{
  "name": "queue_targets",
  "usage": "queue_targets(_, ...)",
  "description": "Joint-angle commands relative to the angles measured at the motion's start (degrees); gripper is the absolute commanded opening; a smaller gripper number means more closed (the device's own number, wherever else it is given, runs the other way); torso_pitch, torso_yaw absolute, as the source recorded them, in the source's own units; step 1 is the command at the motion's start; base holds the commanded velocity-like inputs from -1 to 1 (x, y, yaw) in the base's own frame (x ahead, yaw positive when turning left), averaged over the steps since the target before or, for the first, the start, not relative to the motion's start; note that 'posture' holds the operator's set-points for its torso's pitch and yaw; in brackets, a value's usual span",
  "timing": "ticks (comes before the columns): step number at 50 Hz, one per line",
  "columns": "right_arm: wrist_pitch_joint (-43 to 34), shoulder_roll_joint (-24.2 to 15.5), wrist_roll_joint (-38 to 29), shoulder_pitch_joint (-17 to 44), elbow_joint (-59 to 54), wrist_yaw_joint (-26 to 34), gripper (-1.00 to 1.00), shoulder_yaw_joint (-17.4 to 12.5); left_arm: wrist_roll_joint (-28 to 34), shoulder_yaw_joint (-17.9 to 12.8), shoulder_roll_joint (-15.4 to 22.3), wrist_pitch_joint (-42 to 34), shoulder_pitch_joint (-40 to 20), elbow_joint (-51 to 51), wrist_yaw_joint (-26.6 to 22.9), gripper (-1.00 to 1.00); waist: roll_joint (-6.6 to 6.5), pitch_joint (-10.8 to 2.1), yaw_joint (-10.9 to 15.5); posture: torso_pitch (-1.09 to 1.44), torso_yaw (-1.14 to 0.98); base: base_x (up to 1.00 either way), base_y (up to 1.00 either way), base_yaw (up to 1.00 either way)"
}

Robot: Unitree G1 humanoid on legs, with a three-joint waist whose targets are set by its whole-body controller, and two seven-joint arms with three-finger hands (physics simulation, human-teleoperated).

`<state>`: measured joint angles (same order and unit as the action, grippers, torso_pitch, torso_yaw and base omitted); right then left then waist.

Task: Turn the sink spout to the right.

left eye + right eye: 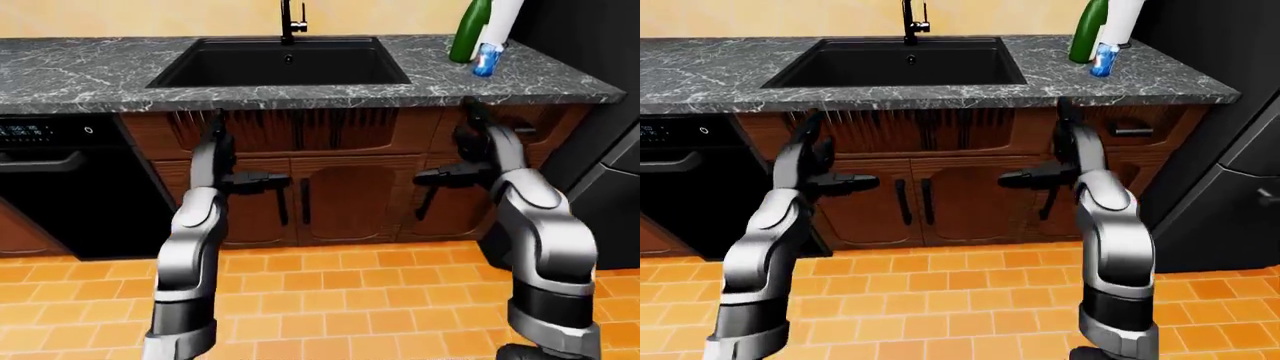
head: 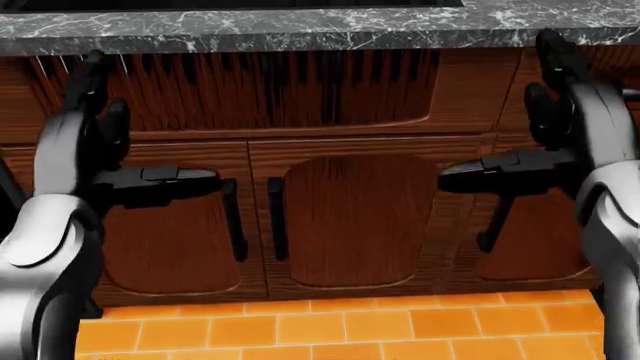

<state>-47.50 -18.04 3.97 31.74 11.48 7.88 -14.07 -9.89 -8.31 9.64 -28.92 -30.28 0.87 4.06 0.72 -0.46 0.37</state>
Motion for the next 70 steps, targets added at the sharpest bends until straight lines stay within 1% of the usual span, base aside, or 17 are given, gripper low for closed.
queue_targets(1,-0.8,-2.1,0.5,4.5,-2.3,0.2,1.0,0.3,0.0,-0.1,0.8,-0.6,-4.1,-0.5,0.5,1.0,0.11,-0.93,0.1,0.0,0.0,0.0,0.0,0.0)
queue_targets(13,-1.1,-7.2,1.9,11.9,-10.9,2.2,1.0,-0.4,1.7,-0.4,5.1,2.2,-18.6,-16.3,2.1,1.0,0.26,0.15,0.0,0.0,0.0,0.0,0.0,0.0)
queue_targets(14,-1.1,-7.7,1.8,12.7,-11.8,2.3,1.0,-0.2,1.7,-0.4,5.2,2.6,-19.3,-17.6,1.9,1.0,0.14,-1.17,-0.1,0.0,0.0,0.07,0.0,0.0)
queue_targets(16,-2.1,-8.0,1.8,14.0,-12.1,2.5,1.0,0.2,1.8,-0.3,5.3,3.0,-20.0,-18.6,2.1,1.0,-0.12,0.07,0.0,0.0,0.0,0.11,0.0,0.0)
queue_targets(24,-4.6,-8.8,1.6,15.4,-10.1,2.8,1.0,0.0,1.5,-0.7,6.7,-0.1,-22.7,-17.6,2.4,1.0,-0.89,1.16,-0.2,0.0,0.0,0.15,0.0,0.0)
queue_targets(32,-5.9,-9.1,1.2,15.9,-9.2,3.4,1.0,0.3,0.8,-1.1,7.2,-3.1,-22.9,-14.6,2.7,1.0,1.29,2.56,0.1,0.0,0.0,0.29,0.0,0.0)
queue_targets(38,-5.9,-8.9,0.6,16.2,-9.6,3.7,1.0,0.6,0.4,-1.5,8.1,-4.0,-23.1,-14.1,2.7,1.0,1.69,1.16,0.2,0.0,0.0,0.34,0.0,0.0)
queue_targets(43,-5.9,-8.6,0.2,15.4,-9.2,3.9,1.0,0.5,0.6,-1.4,8.1,-2.8,-23.4,-16.0,2.9,1.0,-0.14,1.82,-0.4,0.0,0.0,0.34,0.0,0.0)
queue_targets(46,-5.8,-8.7,0.2,15.4,-9.3,4.1,1.0,0.3,0.3,-1.6,8.4,-3.6,-23.3,-15.1,3.0,1.0,-4.03,0.63,-0.9,0.0,0.0,0.34,0.0,0.0)
queue_targets(49,-5.9,-8.5,0.5,15.1,-9.0,4.0,1.0,0.0,-0.3,-2.5,9.3,-3.5,-23.6,-16.1,3.0,1.0,-4.47,2.13,-0.8,0.0,0.0,0.33,0.0,0.0)
queue_targets(57,-6.2,-8.5,0.2,15.9,-9.4,3.9,1.0,0.6,-0.9,-3.1,11.7,1.5,-27.0,-25.5,2.3,1.0,-0.82,1.6,0.7,0.0,0.0,0.34,0.0,0.0)
queue_targets(59,-6.3,-8.6,0.0,16.0,-9.5,3.9,1.0,0.7,-1.3,-3.3,12.3,2.4,-27.7,-27.3,2.3,1.0,1.03,1.2,1.0,0.0,0.0,0.34,0.0,0.0)
queue_targets(61,-6.4,-8.5,-0.2,16.0,-9.4,4.0,1.0,0.7,-1.3,-3.2,12.9,3.3,-28.5,-29.1,2.1,1.0,4.35,0.15,1.1,0.0,0.0,0.33,0.0,0.0)
queue_targets(62,-6.5,-8.5,-0.3,16.0,-9.3,4.0,1.0,0.7,-1.4,-3.4,13.4,3.7,-29.0,-30.1,1.9,1.0,2.85,0.31,0.8,0.0,0.0,0.34,0.0,0.0)
queue_targets(65,-6.0,-8.8,-0.8,16.1,-9.2,4.5,1.0,1.2,-1.5,-3.6,14.4,5.3,-30.0,-33.0,1.7,1.0,3.32,2.47,0.4,0.0,0.0,0.21,0.0,0.0)
queue_targets(67,-6.3,-8.6,-1.0,16.5,-8.9,4.5,1.0,1.1,-1.6,-3.8,15.2,6.3,-30.6,-35.1,1.4,1.0,3.07,1.52,0.7,0.0,0.0,0.0,0.0,0.0)
queue_targets(70,-5.0,-8.1,-1.1,16.2,-10.2,4.3,1.0,0.8,-1.6,-3.9,16.2,6.8,-30.8,-35.8,1.3,1.0,2.11,2.8,0.3,0.0,0.0,0.0,0.0,0.0)
